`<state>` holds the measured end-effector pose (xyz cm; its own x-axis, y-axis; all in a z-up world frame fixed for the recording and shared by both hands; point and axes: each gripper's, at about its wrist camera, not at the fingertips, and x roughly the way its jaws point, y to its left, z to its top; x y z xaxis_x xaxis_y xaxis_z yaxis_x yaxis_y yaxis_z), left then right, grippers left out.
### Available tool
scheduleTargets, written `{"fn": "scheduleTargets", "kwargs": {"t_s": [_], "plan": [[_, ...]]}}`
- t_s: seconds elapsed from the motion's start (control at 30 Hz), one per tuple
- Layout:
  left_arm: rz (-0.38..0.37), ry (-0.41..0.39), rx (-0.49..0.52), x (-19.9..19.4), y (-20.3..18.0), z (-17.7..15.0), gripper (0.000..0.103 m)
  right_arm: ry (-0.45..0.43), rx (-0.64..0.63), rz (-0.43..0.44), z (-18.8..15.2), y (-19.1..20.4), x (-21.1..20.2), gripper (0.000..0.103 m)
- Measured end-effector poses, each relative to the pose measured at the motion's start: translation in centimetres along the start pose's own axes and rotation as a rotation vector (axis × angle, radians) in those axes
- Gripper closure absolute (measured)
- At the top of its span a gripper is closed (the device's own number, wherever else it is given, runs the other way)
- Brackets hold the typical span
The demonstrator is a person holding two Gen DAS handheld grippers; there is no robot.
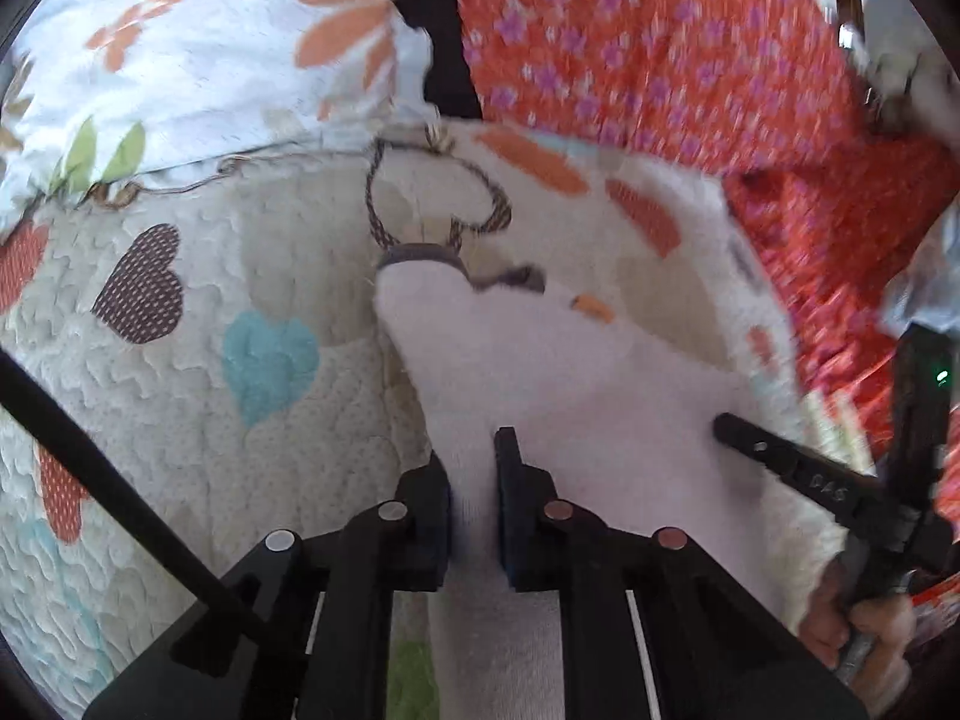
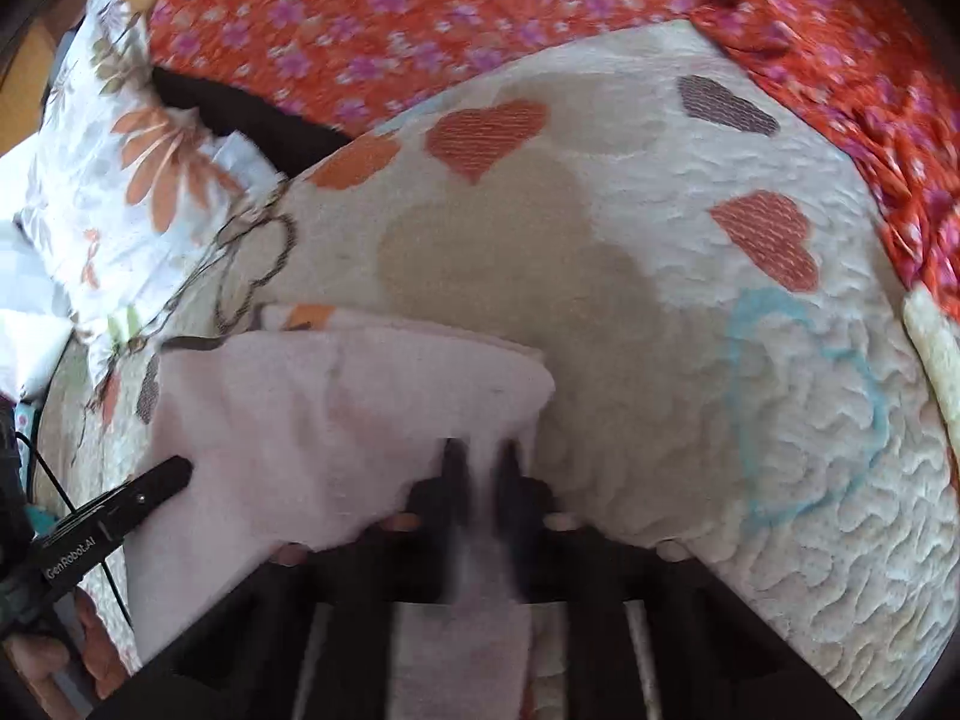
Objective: Fold small clothes
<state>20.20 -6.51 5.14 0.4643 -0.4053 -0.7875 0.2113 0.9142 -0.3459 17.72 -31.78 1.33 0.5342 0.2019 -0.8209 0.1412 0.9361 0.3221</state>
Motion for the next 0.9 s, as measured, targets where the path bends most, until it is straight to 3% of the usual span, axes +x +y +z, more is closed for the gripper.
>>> {"fn": "scheduleTargets", "kwargs": {"t_s": [0.07,0.17,0.33,0.37,0.43,0.5,0.57,0.63,0.7,0.8,0.9], "plan": [[-0.048,-0.019,-0.064,-1.2,1.6,0.0,0.092,-0.031,-0.038,0.059,0.5,1.4,-1.2,0.095],[-0.016,-0.031,-0.127,-0.7,3.8,-0.2,0.092,-0.083,-0.062,0.109,1.4,2.8,-2.3,0.095],[0.068,-0.012,-0.207,1.1,6.3,-0.9,0.09,-0.019,-0.039,0.022,2.1,2.6,1.7,0.093],[0.085,-0.013,-0.217,1.0,6.8,-1.0,0.089,-0.009,-0.025,-0.002,1.9,2.0,2.2,0.091],[0.105,-0.009,-0.217,0.3,7.3,-1.3,0.088,-0.019,0.035,-0.01,1.5,0.7,2.0,0.073],[0.115,-0.016,-0.2,-1.3,7.5,-2.1,0.083,-0.036,0.077,0.0,0.8,-0.5,0.7,0.067],[0.136,-0.04,-0.191,-3.6,7.4,-3.4,0.062,-0.041,0.066,-0.01,-0.1,-1.1,-0.6,0.067],[0.129,-0.069,-0.17,-6.0,6.6,-5.2,0.054,-0.042,0.042,0.004,-1.8,-1.4,-2.6,0.067],[0.106,-0.076,-0.136,-7.3,5.5,-7.1,0.051,-0.033,0.02,0.038,-3.3,-1.3,-4.1,0.067],[0.05,-0.056,-0.109,-7.8,3.7,-10.3,0.05,-0.025,-0.023,0.091,-6.8,-0.6,-6.3,0.087],[0.051,0.017,-0.082,-6.1,2.1,-13.3,0.05,0.014,-0.048,0.113,-9.8,0.0,-6.8,0.087]]}}
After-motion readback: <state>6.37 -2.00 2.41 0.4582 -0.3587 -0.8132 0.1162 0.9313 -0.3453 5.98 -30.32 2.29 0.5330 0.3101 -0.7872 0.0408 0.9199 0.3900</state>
